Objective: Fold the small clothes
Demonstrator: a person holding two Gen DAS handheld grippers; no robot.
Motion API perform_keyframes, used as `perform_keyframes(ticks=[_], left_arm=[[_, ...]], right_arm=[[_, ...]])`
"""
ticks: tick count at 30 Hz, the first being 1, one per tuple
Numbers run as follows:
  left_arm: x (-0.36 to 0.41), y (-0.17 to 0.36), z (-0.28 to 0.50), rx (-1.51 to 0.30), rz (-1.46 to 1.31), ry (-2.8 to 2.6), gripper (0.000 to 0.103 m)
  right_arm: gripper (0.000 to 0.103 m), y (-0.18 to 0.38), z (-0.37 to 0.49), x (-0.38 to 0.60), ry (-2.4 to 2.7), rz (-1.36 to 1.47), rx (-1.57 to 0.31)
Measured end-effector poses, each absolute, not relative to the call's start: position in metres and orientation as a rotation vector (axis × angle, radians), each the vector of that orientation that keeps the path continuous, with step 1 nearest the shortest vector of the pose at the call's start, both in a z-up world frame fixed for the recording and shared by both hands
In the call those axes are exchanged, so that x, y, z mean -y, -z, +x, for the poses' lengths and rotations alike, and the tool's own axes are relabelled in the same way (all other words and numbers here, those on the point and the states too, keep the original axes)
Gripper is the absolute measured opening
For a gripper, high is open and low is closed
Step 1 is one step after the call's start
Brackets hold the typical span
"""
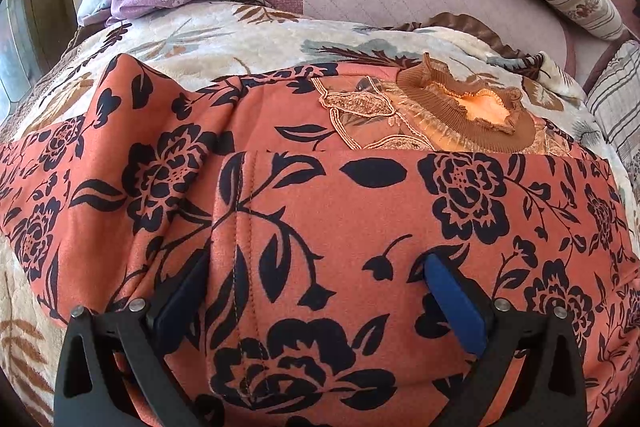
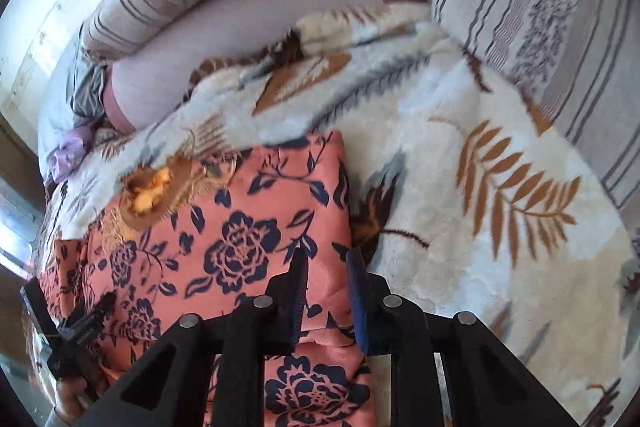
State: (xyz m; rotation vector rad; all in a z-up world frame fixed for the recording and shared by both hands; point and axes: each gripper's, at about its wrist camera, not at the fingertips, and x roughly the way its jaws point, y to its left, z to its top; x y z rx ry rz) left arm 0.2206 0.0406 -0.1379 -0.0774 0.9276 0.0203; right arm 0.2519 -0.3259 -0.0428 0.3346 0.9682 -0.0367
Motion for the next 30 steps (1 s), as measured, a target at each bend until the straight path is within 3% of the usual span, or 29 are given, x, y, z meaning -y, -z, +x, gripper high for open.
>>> perform_keyframes(ticks=[1, 2, 3, 9, 14, 15, 21, 26, 30], left_arm=[[-0.041, 0.138, 0.220, -0.927, -0.079, -0.020, 0.103], [-0.041, 0.138, 0.220, -0.928, -0.079, -0.020, 0.103], [-0.041, 0.138, 0.220, -0.929, -0.078, -0.020, 0.103], [-0.062, 0.112, 0.210, -1.009, -0.165, 0.066, 0.103], [-0.176, 0.050, 0.149, -0.747, -0.545, 0.118, 0.103], [-0.205, 0.047, 0.142, -0.712, -0.593, 0.074, 0.103], [-0.399, 0.110, 0.126, -0.662, -1.191, -0.222, 0.102], [-0.479, 0.111, 0.123, -0.543, -1.210, -0.401, 0.100], [-0.509, 0.123, 0.143, -0.603, -1.199, -0.387, 0.100]], right_arm=[[0.048, 0.044, 0.249, 0.325, 0.030, 0.338, -0.973], [0.086, 0.049, 0.247, 0.323, 0.017, 0.359, -0.996], [0.091, 0.054, 0.242, 0.320, 0.019, 0.393, -1.008], [0.091, 0.062, 0.188, 0.275, 0.016, 0.372, -0.886], [0.094, 0.115, 0.170, 0.231, 0.066, 0.085, -0.900], [0.103, 0.110, 0.170, 0.230, 0.062, 0.085, -0.891], [0.103, 0.114, 0.170, 0.233, 0.018, 0.118, -0.906], [0.103, 0.116, 0.171, 0.233, 0.011, 0.131, -0.899], [0.103, 0.117, 0.168, 0.234, 0.015, 0.125, -0.899]])
